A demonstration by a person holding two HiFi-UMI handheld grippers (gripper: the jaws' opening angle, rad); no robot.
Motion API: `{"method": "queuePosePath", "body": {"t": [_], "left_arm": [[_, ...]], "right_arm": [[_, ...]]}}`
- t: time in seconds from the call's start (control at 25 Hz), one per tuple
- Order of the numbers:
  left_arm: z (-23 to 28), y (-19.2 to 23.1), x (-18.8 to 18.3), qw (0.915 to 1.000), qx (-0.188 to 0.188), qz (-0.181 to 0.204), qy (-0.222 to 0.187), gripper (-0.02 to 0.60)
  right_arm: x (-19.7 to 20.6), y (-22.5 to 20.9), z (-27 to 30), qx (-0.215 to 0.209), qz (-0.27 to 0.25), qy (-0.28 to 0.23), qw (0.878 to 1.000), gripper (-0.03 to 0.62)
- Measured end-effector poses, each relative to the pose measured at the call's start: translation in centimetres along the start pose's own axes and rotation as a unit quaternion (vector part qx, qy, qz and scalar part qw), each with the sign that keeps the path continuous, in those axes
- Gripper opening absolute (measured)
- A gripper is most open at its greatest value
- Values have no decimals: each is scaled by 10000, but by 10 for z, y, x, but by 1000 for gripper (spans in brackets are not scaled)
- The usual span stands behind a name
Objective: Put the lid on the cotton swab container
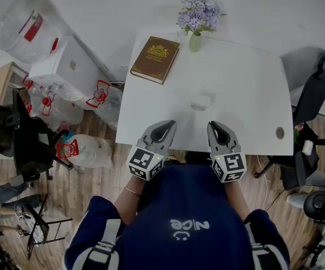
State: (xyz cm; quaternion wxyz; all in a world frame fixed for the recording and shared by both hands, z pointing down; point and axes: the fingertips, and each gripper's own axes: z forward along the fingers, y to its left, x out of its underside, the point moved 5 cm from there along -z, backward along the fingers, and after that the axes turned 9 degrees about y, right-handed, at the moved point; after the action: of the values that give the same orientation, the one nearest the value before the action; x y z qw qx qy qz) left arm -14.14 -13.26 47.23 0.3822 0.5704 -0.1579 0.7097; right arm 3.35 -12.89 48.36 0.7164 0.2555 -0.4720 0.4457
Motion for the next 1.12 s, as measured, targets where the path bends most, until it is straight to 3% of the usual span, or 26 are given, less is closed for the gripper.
{"method": "queuePosePath", "body": {"t": [0.24, 0.4, 1.12], "left_arm": [[-2, -6, -6, 9999, 27, 114, -105, 20], [-1, -6, -7, 9998, 56, 186, -45, 18], [0, -12, 1, 9998, 76, 140, 93, 18]], "right_arm": [[-4, 3, 2, -3, -48, -26, 10000, 55], [-8, 1, 2, -58, 314, -180, 9993, 55], [-7, 6, 2, -191, 25, -73, 9998, 55]]}}
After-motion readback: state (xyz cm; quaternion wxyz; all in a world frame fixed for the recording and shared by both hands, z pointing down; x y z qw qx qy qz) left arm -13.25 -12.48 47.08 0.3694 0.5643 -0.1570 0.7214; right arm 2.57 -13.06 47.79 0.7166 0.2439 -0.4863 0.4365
